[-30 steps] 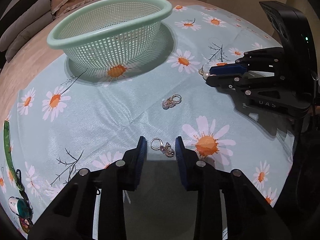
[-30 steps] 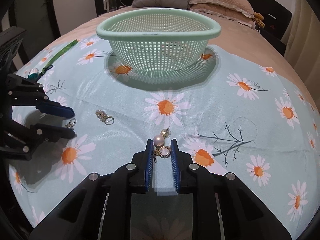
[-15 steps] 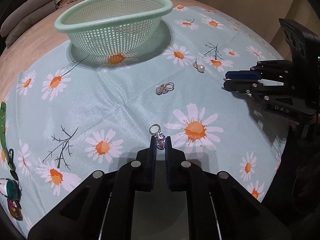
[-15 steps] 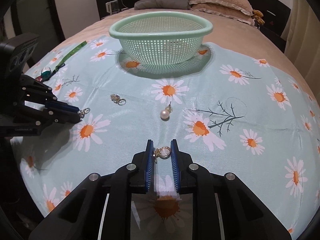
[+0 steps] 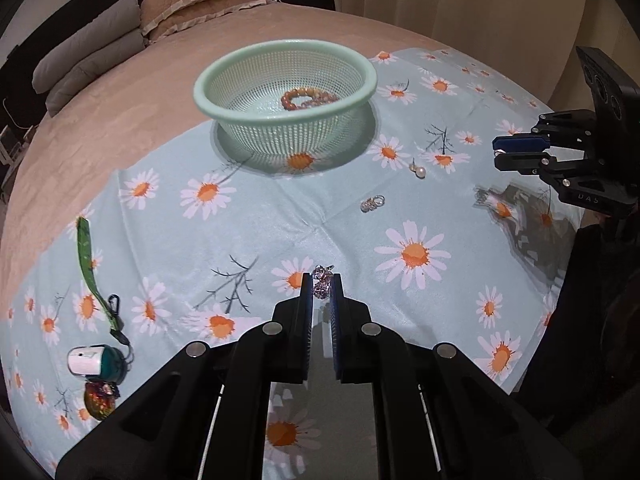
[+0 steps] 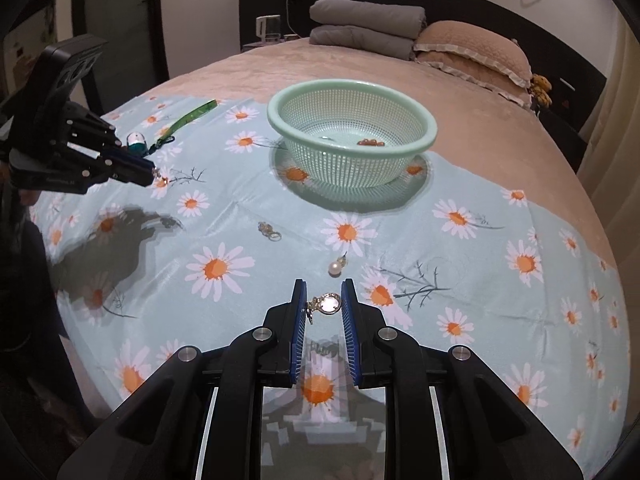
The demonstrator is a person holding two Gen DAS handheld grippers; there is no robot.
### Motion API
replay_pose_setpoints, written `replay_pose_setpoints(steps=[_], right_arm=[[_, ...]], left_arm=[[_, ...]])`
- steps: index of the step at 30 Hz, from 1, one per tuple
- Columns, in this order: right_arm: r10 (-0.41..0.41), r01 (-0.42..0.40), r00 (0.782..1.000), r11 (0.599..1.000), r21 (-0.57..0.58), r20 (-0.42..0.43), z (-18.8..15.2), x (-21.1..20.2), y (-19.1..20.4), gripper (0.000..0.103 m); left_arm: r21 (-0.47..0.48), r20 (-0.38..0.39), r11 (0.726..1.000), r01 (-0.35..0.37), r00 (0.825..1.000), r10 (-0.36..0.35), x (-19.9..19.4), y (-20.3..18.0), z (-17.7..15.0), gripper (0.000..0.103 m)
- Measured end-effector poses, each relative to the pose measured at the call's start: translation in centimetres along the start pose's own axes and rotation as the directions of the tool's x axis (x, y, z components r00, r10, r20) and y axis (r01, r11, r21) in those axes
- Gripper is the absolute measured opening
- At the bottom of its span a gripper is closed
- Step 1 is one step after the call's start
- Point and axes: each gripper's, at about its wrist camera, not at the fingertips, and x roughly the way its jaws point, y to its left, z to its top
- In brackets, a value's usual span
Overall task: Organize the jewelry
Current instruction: 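Carry both earrings over the green basket and open both tools to drop them, then withdraw both open tools from the basket back to the sheet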
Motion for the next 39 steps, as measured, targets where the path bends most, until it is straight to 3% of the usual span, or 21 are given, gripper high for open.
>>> replay_pose_setpoints(steps=[7, 16, 25, 34, 35, 36, 37, 38, 39], right_arm=[[-0.058, 0.064, 0.996, 0.992, -0.105, 0.061, 4.7, -3.8, -1.8, 0.017], [-0.007, 0.029, 0.99, 0.988, -0.15, 0.142, 10.8, -4.4, -3.9, 0.017], [0.045, -0.016, 0.988, 0.982, -0.19, 0.148, 15.1, 1.1, -4.9, 0.017], [0.087, -0.059, 0.989, 0.973, -0.223, 0.116, 15.8, 8.1, -6.2, 0.017], [0.086, -0.058, 0.989, 0.974, -0.219, 0.122, 15.8, 8.7, -6.3, 0.019], [0.075, -0.046, 0.989, 0.976, -0.212, 0.131, 15.7, 9.2, -6.6, 0.031], [0.054, -0.024, 0.988, 0.979, -0.204, 0.145, 15.5, 9.5, -6.7, 0.044], [0.028, 0.005, 0.985, 0.982, -0.19, 0.169, 15.3, 9.6, -6.9, 0.075], [0.008, 0.027, 0.98, 0.985, -0.173, 0.198, 14.9, 9.4, -7.1, 0.085]], left_arm=[[0.015, 0.071, 0.998, -0.063, 0.996, 0.062, -3.5, 2.1, 4.2, 0.008], [0.035, 0.168, 0.995, -0.09, 0.982, 0.083, -6.3, 3.9, 10.3, 0.008], [0.099, 0.157, 0.994, -0.045, 0.987, 0.029, -1.7, 4.4, 15.2, 0.008], [0.12, 0.136, 0.993, 0.002, 0.99, -0.019, 4.6, 5.5, 17.5, 0.009], [0.109, 0.134, 0.994, 0.007, 0.991, -0.022, 5.3, 5.8, 17.7, 0.011], [0.097, 0.135, 0.995, 0.007, 0.991, -0.021, 5.9, 6.0, 17.9, 0.015], [0.085, 0.136, 0.996, 0.0, 0.991, -0.011, 6.3, 6.1, 17.9, 0.038], [0.071, 0.145, 0.997, -0.021, 0.989, 0.01, 6.5, 6.3, 17.9, 0.074], [0.059, 0.161, 0.997, -0.044, 0.986, 0.034, 6.5, 6.4, 17.8, 0.08]])
